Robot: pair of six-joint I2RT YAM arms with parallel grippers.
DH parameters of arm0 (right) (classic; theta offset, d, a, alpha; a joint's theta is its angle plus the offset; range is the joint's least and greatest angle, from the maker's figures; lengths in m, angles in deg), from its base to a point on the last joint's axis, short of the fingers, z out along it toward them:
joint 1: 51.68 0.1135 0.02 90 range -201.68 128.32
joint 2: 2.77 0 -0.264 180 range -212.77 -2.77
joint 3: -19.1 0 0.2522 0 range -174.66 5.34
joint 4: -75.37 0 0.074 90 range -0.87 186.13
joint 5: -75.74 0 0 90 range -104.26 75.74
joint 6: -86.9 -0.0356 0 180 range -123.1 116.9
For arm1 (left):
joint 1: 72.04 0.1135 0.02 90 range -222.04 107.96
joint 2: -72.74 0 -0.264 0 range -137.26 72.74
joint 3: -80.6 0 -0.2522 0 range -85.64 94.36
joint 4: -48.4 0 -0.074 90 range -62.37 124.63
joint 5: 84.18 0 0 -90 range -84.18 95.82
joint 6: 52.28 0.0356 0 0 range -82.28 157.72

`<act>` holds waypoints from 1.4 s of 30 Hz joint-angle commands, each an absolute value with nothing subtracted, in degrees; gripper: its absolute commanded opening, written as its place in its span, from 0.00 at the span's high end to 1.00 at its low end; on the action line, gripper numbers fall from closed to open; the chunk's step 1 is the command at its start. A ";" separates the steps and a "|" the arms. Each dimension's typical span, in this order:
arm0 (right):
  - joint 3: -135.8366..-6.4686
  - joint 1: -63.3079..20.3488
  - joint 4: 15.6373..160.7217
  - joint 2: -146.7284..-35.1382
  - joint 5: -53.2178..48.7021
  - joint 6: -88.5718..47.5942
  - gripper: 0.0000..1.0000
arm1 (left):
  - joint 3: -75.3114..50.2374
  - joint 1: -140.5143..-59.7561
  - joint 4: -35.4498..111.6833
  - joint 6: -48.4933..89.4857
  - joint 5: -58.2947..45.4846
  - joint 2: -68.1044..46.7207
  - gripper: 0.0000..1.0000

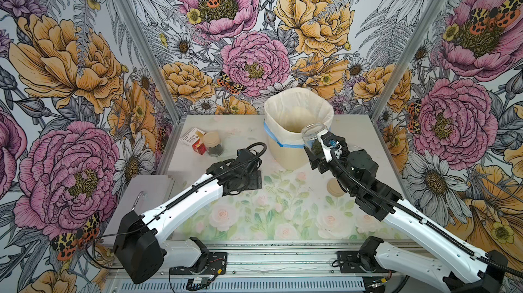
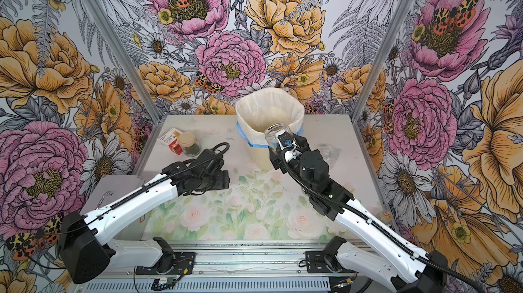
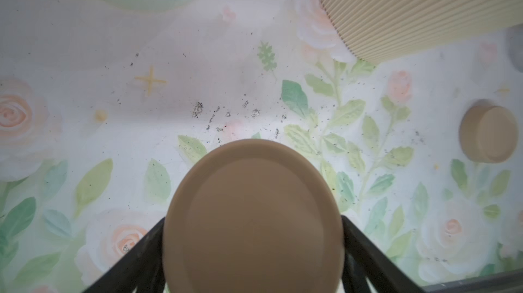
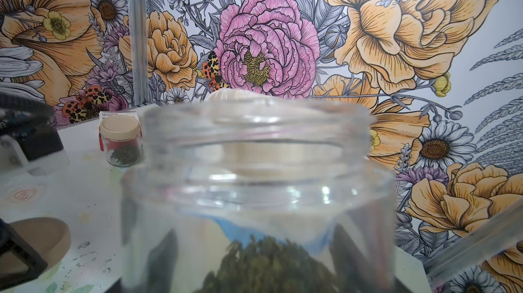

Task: Empty moldy tea leaves from jars
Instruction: Place the lid at the center of the board.

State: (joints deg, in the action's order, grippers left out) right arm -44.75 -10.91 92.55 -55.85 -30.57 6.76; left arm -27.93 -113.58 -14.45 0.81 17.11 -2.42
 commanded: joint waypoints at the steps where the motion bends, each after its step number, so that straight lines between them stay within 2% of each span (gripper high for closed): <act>1: -48.54 -11.25 90.43 -52.87 -31.65 4.92 0.48 | -30.77 -115.23 -2.08 1.33 22.74 -4.73 0.17; 15: -47.96 -11.78 93.75 -48.48 -33.94 2.31 0.48 | -33.46 -118.69 14.75 1.47 30.39 -21.95 0.16; 22: -48.28 -12.04 95.44 -47.51 -34.29 2.34 0.48 | -33.76 -119.14 17.90 0.77 29.99 -26.32 0.11; 27: -48.12 -12.30 96.23 -47.07 -34.55 2.17 0.48 | -34.90 -119.15 18.38 1.15 28.27 -25.92 0.01; 32: -48.41 -12.91 96.34 -47.52 -34.08 1.54 0.48 | -36.42 -119.06 15.72 1.18 29.71 -20.22 0.01; 37: -49.79 -13.86 96.64 -49.43 -33.17 1.42 0.47 | -34.23 -115.95 6.99 4.85 38.27 -4.36 0.01; 40: -50.73 -14.45 96.69 -50.91 -32.42 1.35 0.47 | -30.19 -109.67 6.64 10.24 32.68 4.87 0.01; 42: -51.50 -14.99 96.60 -51.79 -31.67 1.18 0.47 | -24.84 -104.53 6.99 13.98 21.86 7.37 0.01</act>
State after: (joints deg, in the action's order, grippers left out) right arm -47.76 -14.32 100.53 -51.52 -32.67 2.22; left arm -30.38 -109.42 7.61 7.37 30.42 3.96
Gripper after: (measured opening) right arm 0.873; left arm 0.987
